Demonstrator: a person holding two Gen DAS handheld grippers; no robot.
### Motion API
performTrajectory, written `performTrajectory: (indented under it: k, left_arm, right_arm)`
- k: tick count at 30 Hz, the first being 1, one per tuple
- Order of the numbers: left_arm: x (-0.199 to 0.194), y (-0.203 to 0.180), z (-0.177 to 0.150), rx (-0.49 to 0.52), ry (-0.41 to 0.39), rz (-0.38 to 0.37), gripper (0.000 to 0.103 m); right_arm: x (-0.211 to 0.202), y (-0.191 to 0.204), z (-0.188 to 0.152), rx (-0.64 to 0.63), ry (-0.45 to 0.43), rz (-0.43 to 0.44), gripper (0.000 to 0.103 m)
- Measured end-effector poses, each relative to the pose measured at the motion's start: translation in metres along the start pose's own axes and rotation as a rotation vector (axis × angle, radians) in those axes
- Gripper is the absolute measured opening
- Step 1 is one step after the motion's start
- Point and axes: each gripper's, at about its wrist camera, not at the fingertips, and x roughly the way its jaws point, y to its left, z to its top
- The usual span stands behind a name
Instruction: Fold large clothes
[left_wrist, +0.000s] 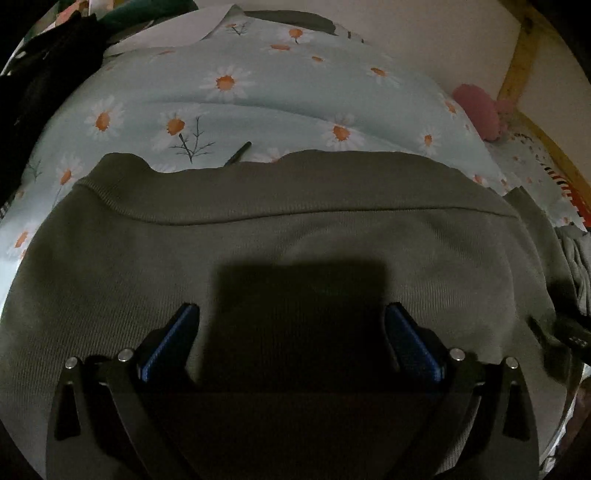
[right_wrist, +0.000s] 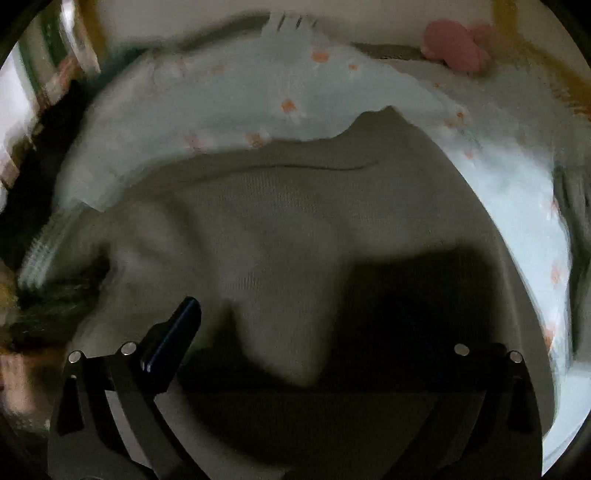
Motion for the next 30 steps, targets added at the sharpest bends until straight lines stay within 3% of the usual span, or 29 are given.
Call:
performTrajectory:
  k: [1, 3, 7, 11, 13, 16, 21, 28, 29, 30]
  left_arm:
    - [0.006, 0.002, -0.001, 0.002, -0.003, 0.002, 0.099]
    - [0.002, -0.001, 0.0, 0.009, -0.009, 0.012, 0.099]
    - [-0.008, -0.003, 0.0, 0.013, -0.016, 0.019, 0.099]
    - [-0.011, -0.004, -0.001, 0.016, -0.021, 0.025, 0.099]
    - [-0.011, -0.004, -0.001, 0.017, -0.022, 0.026, 0.099]
    - [-0.01, -0.004, -0.002, 0.018, -0.023, 0.026, 0.099]
    - [-0.011, -0.004, -0.002, 0.019, -0.026, 0.029, 0.099]
    - [-0.012, -0.004, -0.003, 0.02, -0.034, 0.048, 0.099]
    - [-0.013, -0.003, -0.004, 0.02, -0.034, 0.048, 0.099]
    - [-0.013, -0.003, -0.004, 0.021, -0.035, 0.049, 0.099]
  right_arm:
    - [-0.023, -0.012, -0.017, 0.094, -0.026, 0.122, 0.1]
    - [-0.057, -0.033, -0.054, 0.237, -0.074, 0.278, 0.1]
    - [-0.089, -0.062, -0.119, 0.436, -0.118, 0.317, 0.1]
    - [-0.068, -0.077, -0.153, 0.591, -0.027, 0.38, 0.1]
    - [-0.049, -0.078, -0.152, 0.631, -0.003, 0.434, 0.1]
    - [-0.023, -0.089, -0.146, 0.755, -0.006, 0.604, 0.1]
    - [-0.004, -0.097, -0.125, 0.881, -0.052, 0.602, 0.1]
    - [0.007, -0.095, -0.104, 0.947, -0.124, 0.706, 0.1]
    - [0.007, -0.1, -0.106, 0.983, -0.13, 0.68, 0.092]
    - [0.006, -0.107, -0.11, 1.016, -0.128, 0.632, 0.072]
